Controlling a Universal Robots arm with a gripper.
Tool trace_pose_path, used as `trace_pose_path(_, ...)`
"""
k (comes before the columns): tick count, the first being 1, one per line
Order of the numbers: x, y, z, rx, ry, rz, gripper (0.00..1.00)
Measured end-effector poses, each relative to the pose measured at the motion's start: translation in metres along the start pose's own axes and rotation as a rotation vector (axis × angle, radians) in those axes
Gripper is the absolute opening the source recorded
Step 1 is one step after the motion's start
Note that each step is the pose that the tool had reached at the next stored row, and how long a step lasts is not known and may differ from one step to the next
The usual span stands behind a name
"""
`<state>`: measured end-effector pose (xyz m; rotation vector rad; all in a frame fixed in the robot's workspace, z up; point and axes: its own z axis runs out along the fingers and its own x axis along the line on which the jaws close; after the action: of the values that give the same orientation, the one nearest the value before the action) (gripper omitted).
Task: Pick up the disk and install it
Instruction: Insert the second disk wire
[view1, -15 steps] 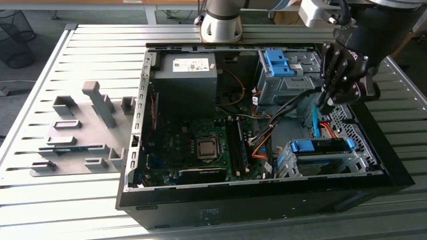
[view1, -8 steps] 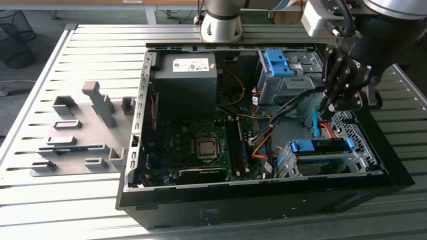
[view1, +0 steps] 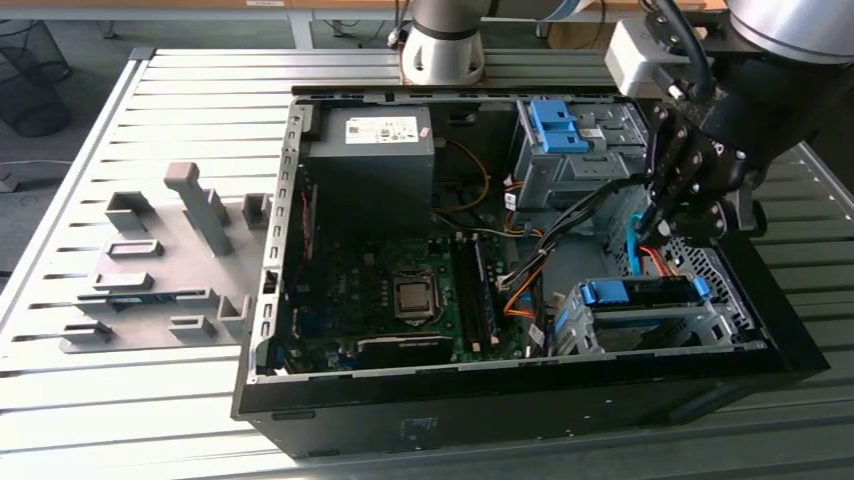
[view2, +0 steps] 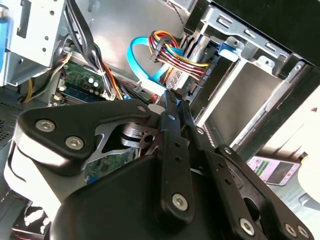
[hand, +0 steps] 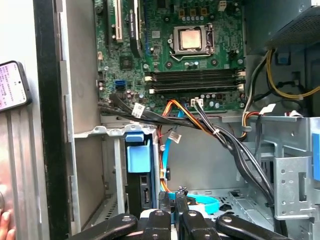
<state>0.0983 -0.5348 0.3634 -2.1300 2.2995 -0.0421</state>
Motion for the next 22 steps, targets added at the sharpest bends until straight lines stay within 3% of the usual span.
trace_pose_path(3, 0.0066, -0.0001, 0.0033, 0.0021, -0.0013, -0.002, 0.16)
trace_pose_path(9, 0.0134, -0.0002, 0.0119, 0.0035, -0.0027, -0.008, 0.16)
trace_pose_path(14, 0.0155, -0.0002, 0.016, 0.0074, -0.004, -0.011, 0.16)
trace_pose_path(18, 0.0161, 0.0018, 0.0162, 0.0258, -0.0061, -0.011, 0.16)
trace_pose_path(20, 0.0182, 0.0017, 0.017, 0.0261, -0.0135, -0.011, 0.16)
trace_pose_path(22, 0.0217, 0.0015, 0.018, 0.0255, -0.0263, -0.011, 0.16)
